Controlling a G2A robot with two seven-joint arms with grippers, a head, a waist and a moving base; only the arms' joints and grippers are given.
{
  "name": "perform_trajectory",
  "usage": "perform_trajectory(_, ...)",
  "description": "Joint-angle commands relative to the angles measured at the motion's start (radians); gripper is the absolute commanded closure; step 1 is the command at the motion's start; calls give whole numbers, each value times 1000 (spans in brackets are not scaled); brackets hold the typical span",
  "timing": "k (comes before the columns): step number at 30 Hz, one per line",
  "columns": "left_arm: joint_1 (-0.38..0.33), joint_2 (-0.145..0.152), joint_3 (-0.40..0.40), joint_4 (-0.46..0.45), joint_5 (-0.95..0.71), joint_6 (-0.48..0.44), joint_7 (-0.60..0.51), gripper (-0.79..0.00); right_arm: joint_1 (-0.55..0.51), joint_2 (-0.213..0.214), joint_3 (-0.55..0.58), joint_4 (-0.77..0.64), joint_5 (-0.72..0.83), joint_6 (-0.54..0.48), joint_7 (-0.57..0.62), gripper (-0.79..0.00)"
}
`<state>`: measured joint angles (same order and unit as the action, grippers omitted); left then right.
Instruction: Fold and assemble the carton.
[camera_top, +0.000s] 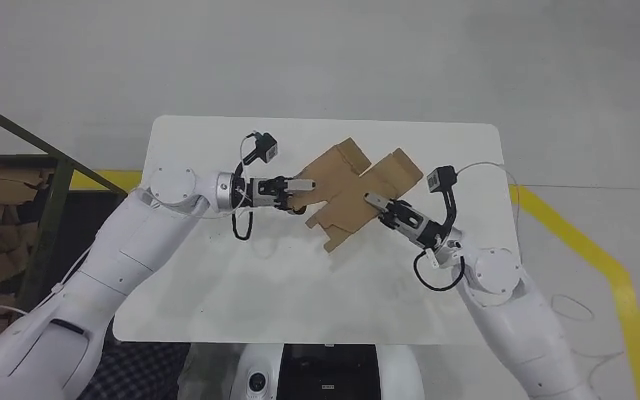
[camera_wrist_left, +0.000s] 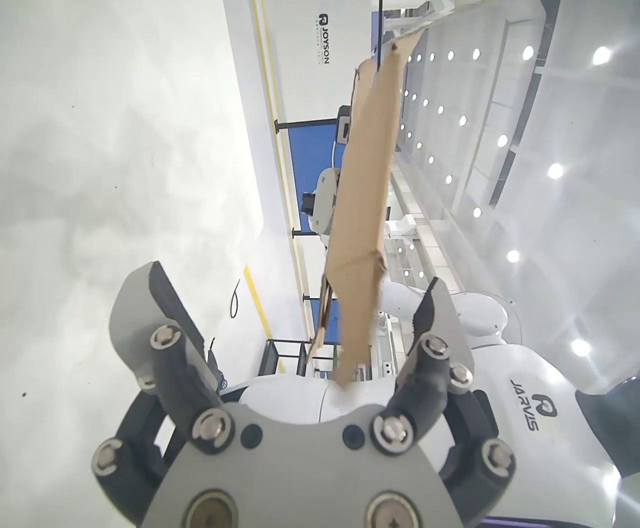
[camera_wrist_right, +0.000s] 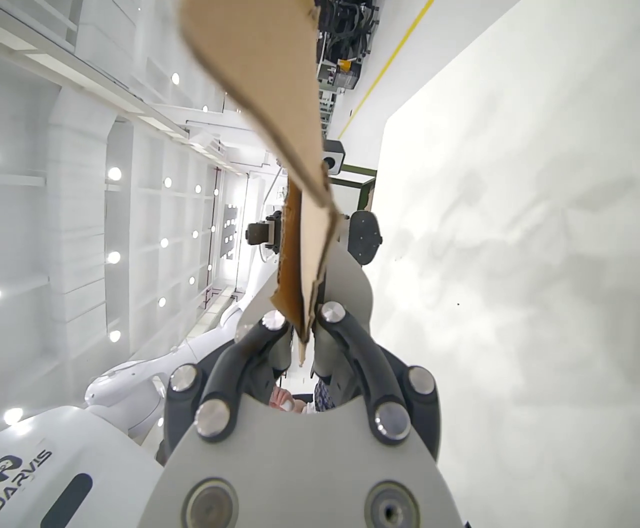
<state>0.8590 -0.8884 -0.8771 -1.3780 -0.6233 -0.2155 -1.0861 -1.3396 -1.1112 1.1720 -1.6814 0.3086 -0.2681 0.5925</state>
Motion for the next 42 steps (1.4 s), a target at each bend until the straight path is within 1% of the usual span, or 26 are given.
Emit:
perform_trajectory(1,11,3,-15,-12,5,10,2,-785,-4,-1,-2,-3,-9,0,-16,0)
perform_trajectory(6,30,6,-41,-46,20,27,18,-785,-18,-5,-3,-17,-36,-3,-69,0)
perform_trajectory(10,34,2,-48,-58,34,38,32,-785,-24,-8,-8,-33,-55,2,-89,0)
perform_trajectory(11,34,1,-49,-59,36,39,36,-733,-26,-9,-9,-36,-59,4,-94,0)
perform_trajectory(14,32,-4,-50,-58,40,43,42,-520,-30,-11,-12,-40,-65,4,-109,0)
perform_trajectory(15,32,-5,-51,-57,41,43,44,-406,-31,-12,-13,-41,-67,4,-114,0)
perform_trajectory(17,33,-7,-56,-55,39,43,47,-320,-33,-13,-15,-42,-72,4,-121,0)
perform_trajectory(19,35,-9,-61,-53,38,43,53,-215,-35,-15,-16,-45,-81,-1,-130,0)
perform_trajectory(20,38,-10,-64,-53,31,41,52,-151,-37,-16,-17,-48,-83,-3,-135,0)
perform_trajectory(22,40,-11,-71,-50,33,40,53,-95,-42,-17,-17,-54,-86,-8,-147,0)
perform_trajectory(32,44,-20,-96,-43,10,30,44,-52,-53,-23,-22,-73,-121,-14,-165,0)
perform_trajectory(33,44,-21,-101,-43,7,27,40,-43,-54,-23,-21,-76,-126,-14,-166,-74)
perform_trajectory(34,45,-21,-105,-42,2,24,35,-18,-54,-23,-20,-78,-131,-14,-165,-311)
perform_trajectory(35,45,-22,-110,-40,-4,22,30,0,-55,-23,-19,-80,-134,-14,-163,-668)
perform_trajectory(36,45,-22,-115,-39,-8,20,23,0,-56,-23,-16,-82,-135,-14,-162,-785)
perform_trajectory(40,46,-20,-144,-30,-28,14,-15,0,-59,-20,16,-81,-123,-32,-148,-785)
perform_trajectory(42,44,-17,-161,-22,-32,13,-43,0,-59,-18,34,-76,-99,-55,-117,-785)
